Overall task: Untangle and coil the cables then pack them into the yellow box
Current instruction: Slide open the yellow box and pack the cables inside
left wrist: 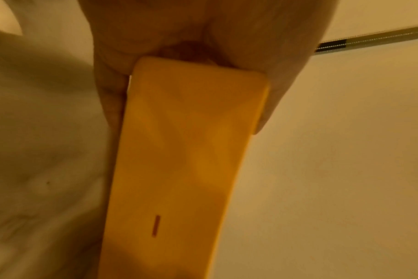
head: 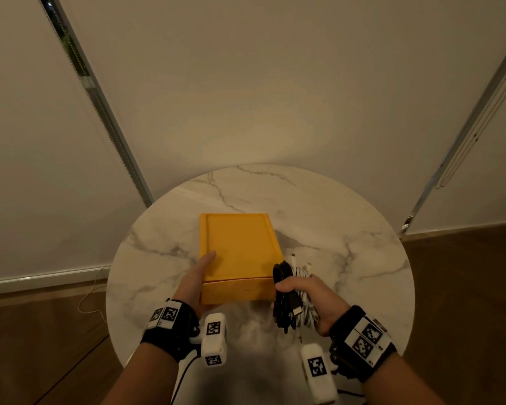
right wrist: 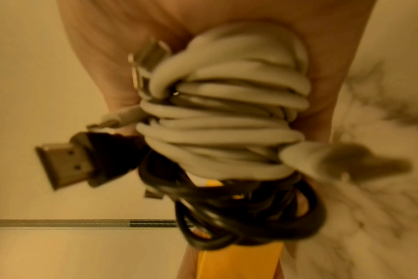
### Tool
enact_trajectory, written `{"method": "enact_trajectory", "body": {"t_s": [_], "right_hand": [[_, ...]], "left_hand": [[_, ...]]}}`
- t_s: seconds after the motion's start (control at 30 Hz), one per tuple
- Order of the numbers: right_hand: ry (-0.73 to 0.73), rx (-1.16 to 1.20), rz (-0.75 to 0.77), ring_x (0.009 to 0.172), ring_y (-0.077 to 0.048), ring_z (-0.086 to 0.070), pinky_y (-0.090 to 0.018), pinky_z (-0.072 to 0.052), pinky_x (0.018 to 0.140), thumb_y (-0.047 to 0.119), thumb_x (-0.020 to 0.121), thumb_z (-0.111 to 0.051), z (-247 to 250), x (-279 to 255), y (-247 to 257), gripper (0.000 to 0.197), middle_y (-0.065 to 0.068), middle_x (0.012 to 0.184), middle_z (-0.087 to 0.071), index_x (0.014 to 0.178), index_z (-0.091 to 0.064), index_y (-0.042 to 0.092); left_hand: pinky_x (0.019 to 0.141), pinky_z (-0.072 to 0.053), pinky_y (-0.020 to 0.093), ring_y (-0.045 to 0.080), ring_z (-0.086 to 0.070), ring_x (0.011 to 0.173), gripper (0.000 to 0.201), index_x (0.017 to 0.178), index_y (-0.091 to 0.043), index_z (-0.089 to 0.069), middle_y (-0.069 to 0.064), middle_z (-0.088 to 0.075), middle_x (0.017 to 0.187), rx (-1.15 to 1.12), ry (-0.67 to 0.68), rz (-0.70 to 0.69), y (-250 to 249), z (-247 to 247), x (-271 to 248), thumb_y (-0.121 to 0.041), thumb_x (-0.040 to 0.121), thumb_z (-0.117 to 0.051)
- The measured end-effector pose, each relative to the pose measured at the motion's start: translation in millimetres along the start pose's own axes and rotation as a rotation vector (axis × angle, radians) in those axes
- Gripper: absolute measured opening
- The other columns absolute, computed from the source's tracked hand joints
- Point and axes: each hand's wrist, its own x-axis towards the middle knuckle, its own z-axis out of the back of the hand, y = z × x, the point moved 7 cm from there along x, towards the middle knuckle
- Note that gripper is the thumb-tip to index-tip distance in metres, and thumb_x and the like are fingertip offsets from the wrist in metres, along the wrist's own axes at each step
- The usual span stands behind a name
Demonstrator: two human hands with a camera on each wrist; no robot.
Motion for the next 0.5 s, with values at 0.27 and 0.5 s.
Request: {"method": "enact_trajectory", "body": {"t_s": [0.27, 0.5], "right_hand": [[-0.04, -0.039, -0.001, 0.07, -0.03, -0.069, -0.04, -0.055, 0.075, 0.013, 0.064, -0.081, -3, -1, -3, 0.02, -0.017, 0.079, -0.069, 0.081, -0.073, 0.005], [-0.096, -0.152, 0.05, 0.086, -0.018, -0.069, -0.029, -0.047, 0.074, 0.015, 0.067, -0.084, -4, -1, 3, 0.019, 0.004, 0.077, -0.075, 0.081, -0.072, 0.014]], "left_hand": [[0.101, -0.047, 0.057, 0.038, -0.054, 0.116, 0.076, 0.135, -0.009, -0.051, 0.015, -0.055, 0.132, 0.277, -0.227, -0.136, -16, 18, 6, -0.066, 0.085, -0.06], [0.097, -0.049, 0.051, 0.032, -0.054, 0.111, 0.048, 0.125, -0.017, -0.05, 0.009, -0.054, 0.12, 0.33, -0.308, -0.359, -15, 28, 1, -0.036, 0.087, -0.072]]}}
